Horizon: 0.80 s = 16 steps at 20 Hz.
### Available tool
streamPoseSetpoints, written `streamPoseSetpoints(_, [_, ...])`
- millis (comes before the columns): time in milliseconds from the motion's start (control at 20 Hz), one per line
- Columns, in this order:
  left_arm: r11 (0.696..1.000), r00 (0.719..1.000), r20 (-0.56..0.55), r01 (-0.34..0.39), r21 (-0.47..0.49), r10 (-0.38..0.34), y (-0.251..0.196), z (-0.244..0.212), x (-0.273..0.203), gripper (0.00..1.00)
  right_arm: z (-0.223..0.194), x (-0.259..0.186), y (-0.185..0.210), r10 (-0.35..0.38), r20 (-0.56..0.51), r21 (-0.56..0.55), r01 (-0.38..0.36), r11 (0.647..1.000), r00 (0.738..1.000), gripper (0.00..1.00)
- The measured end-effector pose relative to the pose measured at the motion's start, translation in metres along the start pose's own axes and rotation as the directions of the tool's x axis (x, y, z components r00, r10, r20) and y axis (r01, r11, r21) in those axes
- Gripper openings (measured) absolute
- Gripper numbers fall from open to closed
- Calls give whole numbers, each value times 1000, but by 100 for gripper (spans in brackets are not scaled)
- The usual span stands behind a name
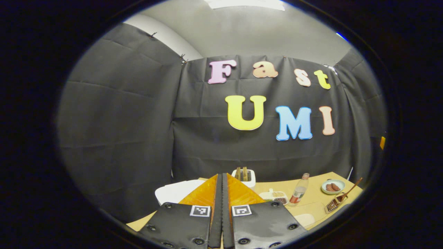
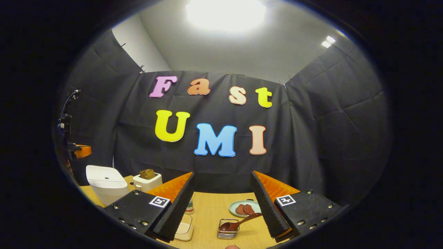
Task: Close the left gripper, press the button to open the rice cooker; take a wooden spoon from the chopstick holder with the right hand, scoop a spoonful of rice and pour it into the rice cooker, then put the wooden spoon back into the chopstick holder.
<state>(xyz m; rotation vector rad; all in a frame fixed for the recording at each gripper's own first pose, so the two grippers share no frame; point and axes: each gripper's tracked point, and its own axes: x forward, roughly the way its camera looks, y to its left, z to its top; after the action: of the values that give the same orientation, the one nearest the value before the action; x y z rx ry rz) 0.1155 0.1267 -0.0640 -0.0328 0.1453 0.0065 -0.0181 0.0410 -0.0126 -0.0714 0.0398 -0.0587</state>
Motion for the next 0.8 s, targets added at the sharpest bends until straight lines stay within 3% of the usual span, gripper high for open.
streamPoseSetpoints(300, [1000,992,-125,25,-14,-27,21,-60,37,9,-7,-13,4,-48,-23,-34,48,998,999,96])
streamPoseSetpoints(800, [1000,968,-253,-4,-22,-1,42,-138,74,7,-15,-25,4,-104,-63,-70,99,993,993,96])
